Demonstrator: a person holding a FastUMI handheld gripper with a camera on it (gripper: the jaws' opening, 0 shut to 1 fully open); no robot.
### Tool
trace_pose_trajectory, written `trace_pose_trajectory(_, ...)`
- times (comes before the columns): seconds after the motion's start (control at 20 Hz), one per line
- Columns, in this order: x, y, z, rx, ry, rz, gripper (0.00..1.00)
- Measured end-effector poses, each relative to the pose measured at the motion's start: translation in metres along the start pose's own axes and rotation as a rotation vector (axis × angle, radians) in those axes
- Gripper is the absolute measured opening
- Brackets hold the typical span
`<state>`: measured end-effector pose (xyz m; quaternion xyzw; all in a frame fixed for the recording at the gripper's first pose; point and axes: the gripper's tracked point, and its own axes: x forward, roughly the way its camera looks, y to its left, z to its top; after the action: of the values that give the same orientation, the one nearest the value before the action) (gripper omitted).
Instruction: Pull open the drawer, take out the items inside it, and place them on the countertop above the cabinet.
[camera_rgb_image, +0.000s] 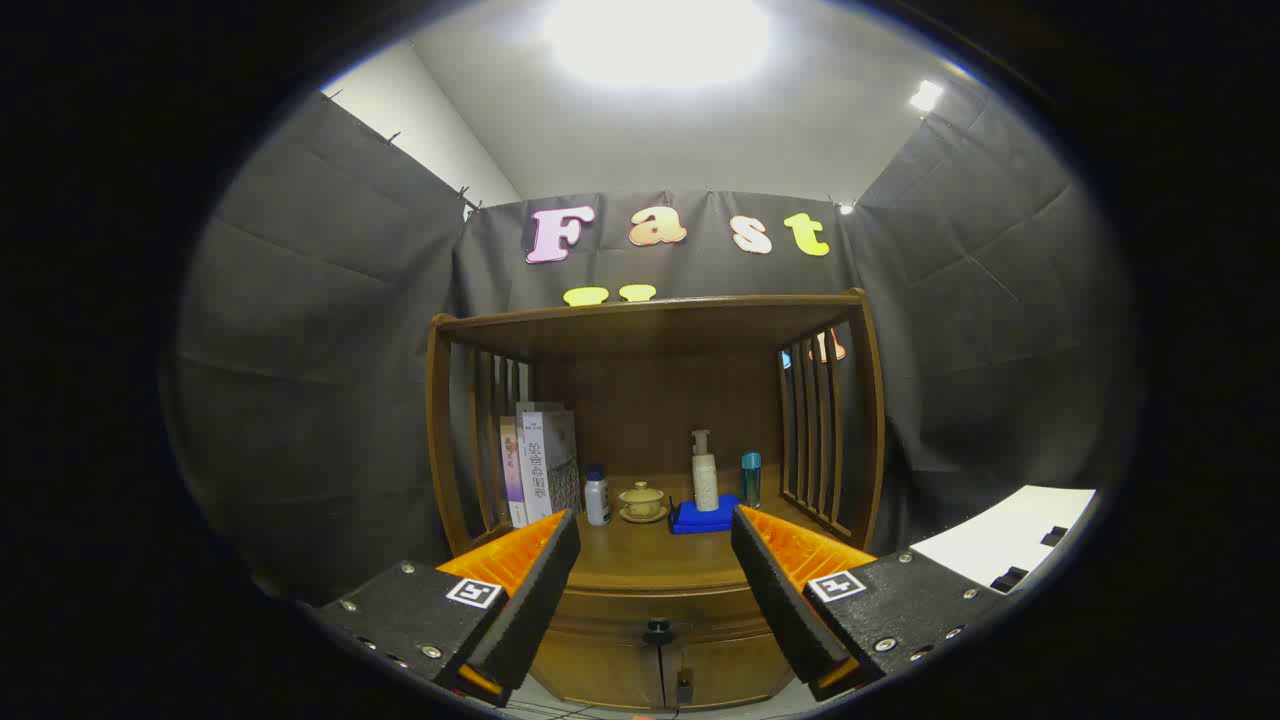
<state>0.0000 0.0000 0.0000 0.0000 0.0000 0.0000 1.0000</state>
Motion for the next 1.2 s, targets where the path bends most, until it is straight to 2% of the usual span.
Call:
trace_pose_trajectory(0.55,0.003,-0.016,-0.005,0.022,0.015,-0.041,0.95)
trace_pose_trajectory(1.05,0.008,-0.01,-0.018,0.025,0.046,-0.022,0.95)
trace_pose_trajectory(1.2,0.011,-0.011,-0.029,-0.009,0.065,-0.034,0.95)
